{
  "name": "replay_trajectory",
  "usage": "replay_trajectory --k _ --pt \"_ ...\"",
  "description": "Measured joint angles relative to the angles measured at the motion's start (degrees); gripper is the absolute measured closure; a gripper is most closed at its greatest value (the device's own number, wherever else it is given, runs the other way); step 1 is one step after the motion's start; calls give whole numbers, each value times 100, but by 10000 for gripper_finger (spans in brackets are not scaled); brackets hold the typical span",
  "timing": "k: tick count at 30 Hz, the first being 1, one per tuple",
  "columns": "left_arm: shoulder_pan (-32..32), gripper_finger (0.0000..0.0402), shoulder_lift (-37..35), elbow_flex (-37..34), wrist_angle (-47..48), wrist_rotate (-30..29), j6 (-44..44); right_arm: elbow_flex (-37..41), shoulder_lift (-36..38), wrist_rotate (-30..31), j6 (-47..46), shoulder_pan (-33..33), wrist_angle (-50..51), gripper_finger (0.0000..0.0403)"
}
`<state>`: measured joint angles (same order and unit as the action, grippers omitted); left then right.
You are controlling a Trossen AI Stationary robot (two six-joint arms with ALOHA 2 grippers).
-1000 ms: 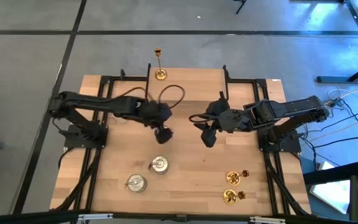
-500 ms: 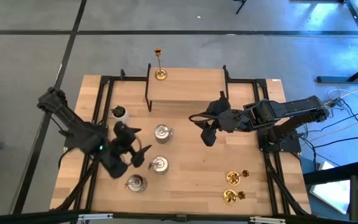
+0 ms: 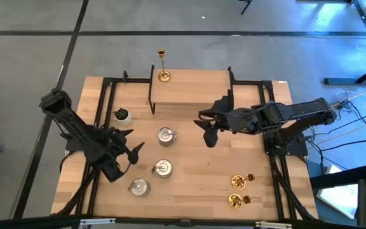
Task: Pick & Place candle stick holders
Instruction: Put the top silver scented candle on the shelf
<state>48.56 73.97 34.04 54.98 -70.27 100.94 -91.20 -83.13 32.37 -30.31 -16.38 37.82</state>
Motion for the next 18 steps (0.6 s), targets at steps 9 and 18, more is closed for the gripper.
replay_trajectory --k 9,18 --pt "191 2 -194 -1632 -2403 -425 -472 0 0 479 -314 199 -41 198" --pt "-750 2 -216 -2615 -6274 77 -3992 -1 -16 673 -3 284 -110 198"
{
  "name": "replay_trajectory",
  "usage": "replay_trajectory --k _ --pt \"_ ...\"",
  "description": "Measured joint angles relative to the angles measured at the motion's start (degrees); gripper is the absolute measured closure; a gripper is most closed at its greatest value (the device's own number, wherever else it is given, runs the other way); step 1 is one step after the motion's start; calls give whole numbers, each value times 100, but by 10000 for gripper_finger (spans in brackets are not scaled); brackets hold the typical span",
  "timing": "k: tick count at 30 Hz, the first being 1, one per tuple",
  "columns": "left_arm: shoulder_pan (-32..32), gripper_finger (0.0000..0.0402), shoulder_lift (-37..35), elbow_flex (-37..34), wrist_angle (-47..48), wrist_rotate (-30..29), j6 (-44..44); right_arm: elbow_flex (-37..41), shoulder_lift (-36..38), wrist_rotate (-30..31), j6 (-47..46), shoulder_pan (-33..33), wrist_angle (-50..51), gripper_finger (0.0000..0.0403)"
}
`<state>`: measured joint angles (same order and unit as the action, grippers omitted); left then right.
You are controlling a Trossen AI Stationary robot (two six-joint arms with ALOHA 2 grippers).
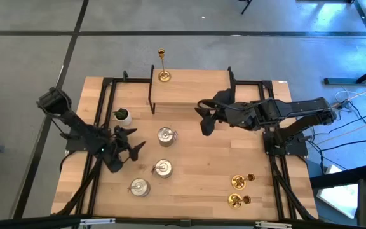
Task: Pick & Place candle stick holders
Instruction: Put the top silver scented candle on the shelf
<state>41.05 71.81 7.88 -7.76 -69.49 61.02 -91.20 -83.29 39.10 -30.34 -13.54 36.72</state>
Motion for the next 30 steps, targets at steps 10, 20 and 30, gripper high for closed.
replay_trajectory --k 10,20,30 --pt "-2121 2 142 -596 -4098 2695 -4185 -1 -22 34 384 -9 -31 198" --pt "-3213 2 1182 26 -4650 4282 -5420 -2 -22 227 465 -87 -175 198" --pt "-3362 1 2560 1063 -4623 4370 -5337 -2 -24 634 378 -253 -293 198"
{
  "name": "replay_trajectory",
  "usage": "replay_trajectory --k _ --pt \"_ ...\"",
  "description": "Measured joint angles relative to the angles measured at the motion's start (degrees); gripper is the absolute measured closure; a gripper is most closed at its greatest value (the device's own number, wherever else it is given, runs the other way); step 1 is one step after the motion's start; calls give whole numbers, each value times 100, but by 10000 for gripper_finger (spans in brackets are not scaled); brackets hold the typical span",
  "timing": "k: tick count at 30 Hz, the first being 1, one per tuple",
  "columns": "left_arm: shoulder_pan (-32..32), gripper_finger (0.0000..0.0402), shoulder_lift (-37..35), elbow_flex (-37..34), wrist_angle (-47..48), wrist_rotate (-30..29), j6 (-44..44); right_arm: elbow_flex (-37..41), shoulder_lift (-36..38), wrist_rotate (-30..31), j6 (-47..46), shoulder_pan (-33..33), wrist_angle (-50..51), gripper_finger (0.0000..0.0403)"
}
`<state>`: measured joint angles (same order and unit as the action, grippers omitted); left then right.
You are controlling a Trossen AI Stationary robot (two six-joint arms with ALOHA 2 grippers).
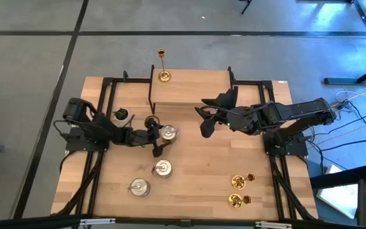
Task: Pick & Place candle stick holders
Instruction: Put the top silver scented candle on the shelf
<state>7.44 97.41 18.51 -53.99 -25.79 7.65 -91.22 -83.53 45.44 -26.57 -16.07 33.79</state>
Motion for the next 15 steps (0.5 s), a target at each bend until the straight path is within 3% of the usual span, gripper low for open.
replay_trajectory --k 7,15 --pt "5 1 250 373 17 1 -88 1 -2 93 -4 -26 -184 198" --pt "5 1 280 606 -14 1 483 0 -2 110 0 -55 -185 198"
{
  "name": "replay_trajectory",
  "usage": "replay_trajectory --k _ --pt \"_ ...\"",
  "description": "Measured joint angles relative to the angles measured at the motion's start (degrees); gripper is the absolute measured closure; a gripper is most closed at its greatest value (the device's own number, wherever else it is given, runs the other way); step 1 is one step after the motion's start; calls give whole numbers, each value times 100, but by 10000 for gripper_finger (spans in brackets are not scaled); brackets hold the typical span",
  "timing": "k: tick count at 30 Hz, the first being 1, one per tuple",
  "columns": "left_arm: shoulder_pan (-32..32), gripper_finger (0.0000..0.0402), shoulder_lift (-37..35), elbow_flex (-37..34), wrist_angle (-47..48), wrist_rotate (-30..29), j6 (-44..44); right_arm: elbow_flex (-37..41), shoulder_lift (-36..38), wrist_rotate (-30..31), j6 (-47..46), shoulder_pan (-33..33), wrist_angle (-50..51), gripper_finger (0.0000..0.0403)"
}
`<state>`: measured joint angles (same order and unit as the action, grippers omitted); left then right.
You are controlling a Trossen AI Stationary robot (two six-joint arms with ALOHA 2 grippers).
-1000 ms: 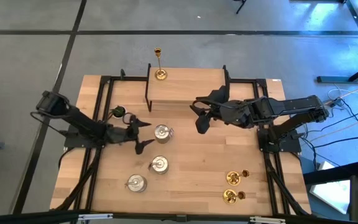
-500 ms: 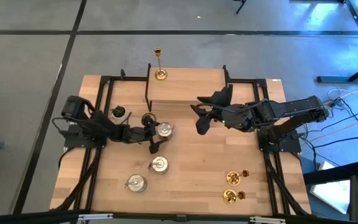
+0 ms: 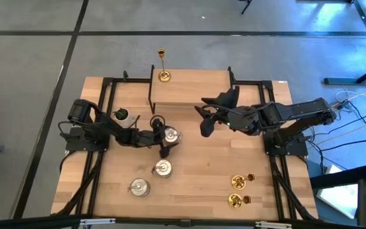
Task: Pick & Place candle stick holders
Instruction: Put the top silver scented candle on the shelf
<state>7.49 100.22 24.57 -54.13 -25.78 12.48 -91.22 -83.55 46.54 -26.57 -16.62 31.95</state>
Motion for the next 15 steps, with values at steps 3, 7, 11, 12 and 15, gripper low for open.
replay_trajectory --k 3,7,11,12,15 --pt "-2 1 -1 16 31 112 306 0 0 4 3 -26 43 198" --pt "2 1 -1 15 454 -72 590 0 0 44 26 -37 99 199" --pt "0 1 8 14 962 -150 690 0 0 113 44 -37 212 199" --pt "2 1 39 14 1005 -157 685 0 0 136 46 -37 228 199" --pt "2 1 145 14 1096 -220 515 0 0 147 62 -35 238 199"
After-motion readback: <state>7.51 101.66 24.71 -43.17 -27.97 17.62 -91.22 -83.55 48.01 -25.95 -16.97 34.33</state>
